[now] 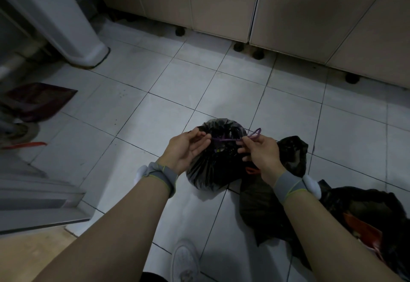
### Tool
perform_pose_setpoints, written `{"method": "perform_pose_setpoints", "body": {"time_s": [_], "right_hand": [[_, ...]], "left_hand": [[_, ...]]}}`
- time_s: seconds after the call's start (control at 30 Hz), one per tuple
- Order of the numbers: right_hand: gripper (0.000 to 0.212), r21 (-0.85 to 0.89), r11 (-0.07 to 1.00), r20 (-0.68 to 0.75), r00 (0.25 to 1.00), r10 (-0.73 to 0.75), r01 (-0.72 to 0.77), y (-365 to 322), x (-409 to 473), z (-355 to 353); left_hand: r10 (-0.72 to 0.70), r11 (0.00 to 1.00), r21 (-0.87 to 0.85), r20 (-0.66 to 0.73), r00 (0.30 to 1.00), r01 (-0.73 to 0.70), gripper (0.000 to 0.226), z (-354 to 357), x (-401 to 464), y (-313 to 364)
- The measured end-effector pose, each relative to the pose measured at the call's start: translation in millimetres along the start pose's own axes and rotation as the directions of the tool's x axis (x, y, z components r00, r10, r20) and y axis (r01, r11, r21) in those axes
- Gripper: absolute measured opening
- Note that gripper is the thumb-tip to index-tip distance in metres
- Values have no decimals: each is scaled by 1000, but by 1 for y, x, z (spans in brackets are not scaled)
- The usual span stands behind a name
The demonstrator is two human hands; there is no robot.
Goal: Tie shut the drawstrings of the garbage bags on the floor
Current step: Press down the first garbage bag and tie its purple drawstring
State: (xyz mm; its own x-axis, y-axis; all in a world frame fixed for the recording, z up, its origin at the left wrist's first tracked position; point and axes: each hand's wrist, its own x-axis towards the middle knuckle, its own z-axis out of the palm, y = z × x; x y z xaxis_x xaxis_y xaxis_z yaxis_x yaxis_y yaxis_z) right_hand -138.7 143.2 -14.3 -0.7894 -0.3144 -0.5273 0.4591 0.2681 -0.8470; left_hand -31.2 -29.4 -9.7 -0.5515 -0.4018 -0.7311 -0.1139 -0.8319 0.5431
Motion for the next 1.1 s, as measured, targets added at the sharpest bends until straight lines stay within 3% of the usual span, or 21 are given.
{"method": "perform_pose_setpoints", "body": {"time_s": [0.1, 0.2, 0.3, 0.37, 0.43, 0.5, 0.57, 0.6, 0.67, 0.77, 0.83, 0.97, 1.1], "right_hand": [[13, 107, 993, 12, 999, 48, -48, 2, 1, -1], [16, 181, 982, -6, 998, 65, -63, 5, 4, -1], [20, 265, 962, 25, 998, 54, -58, 5, 6, 2], [19, 301, 953, 76, 997, 17, -39, 2, 7, 7], [15, 266, 964, 112, 994, -16, -15, 0, 4, 14], [12, 158, 987, 136, 989, -52, 30, 1, 3, 19], [13, -42, 992, 155, 982, -111, 119, 5, 2, 20], [11, -188, 964, 158, 974, -160, 189, 7, 3, 20], [9, -477, 809, 205, 939, -276, 342, 11, 4, 17], [17, -696, 541, 350, 881, -319, 472, 16, 7, 14], [19, -744, 445, 397, 865, -306, 498, 21, 9, 12], [19, -779, 373, 409, 860, -306, 504, 27, 8, 12], [17, -790, 361, 397, 863, -314, 495, 27, 7, 15]], "left_hand": [[-48, 995, -90, -21, 999, 46, 31, -3, 3, -1], [-28, 999, -40, -84, 996, 25, 33, -7, 5, -1], [91, 984, 165, -143, 985, -67, 24, -3, 5, -4], [228, 916, 364, -129, 965, -167, 10, 2, 4, -8], [354, 772, 580, -54, 934, -260, 21, 3, 2, -13], [460, 471, 811, 111, 881, -348, 22, 1, 3, -16], [437, 108, 923, 291, 851, -370, 19, 0, 2, -18], [388, -17, 932, 340, 857, -362, 18, 1, 3, -17], [274, -184, 918, 390, 879, -350, 18, 3, 3, -18], [166, -293, 883, 424, 890, -366, 19, 6, 0, -20], [183, -313, 869, 452, 873, -384, 15, 5, -1, -22], [200, -419, 828, 486, 851, -374, 18, 6, -1, -25], [207, -445, 808, 513, 833, -387, 17, 5, -1, -27]]}}
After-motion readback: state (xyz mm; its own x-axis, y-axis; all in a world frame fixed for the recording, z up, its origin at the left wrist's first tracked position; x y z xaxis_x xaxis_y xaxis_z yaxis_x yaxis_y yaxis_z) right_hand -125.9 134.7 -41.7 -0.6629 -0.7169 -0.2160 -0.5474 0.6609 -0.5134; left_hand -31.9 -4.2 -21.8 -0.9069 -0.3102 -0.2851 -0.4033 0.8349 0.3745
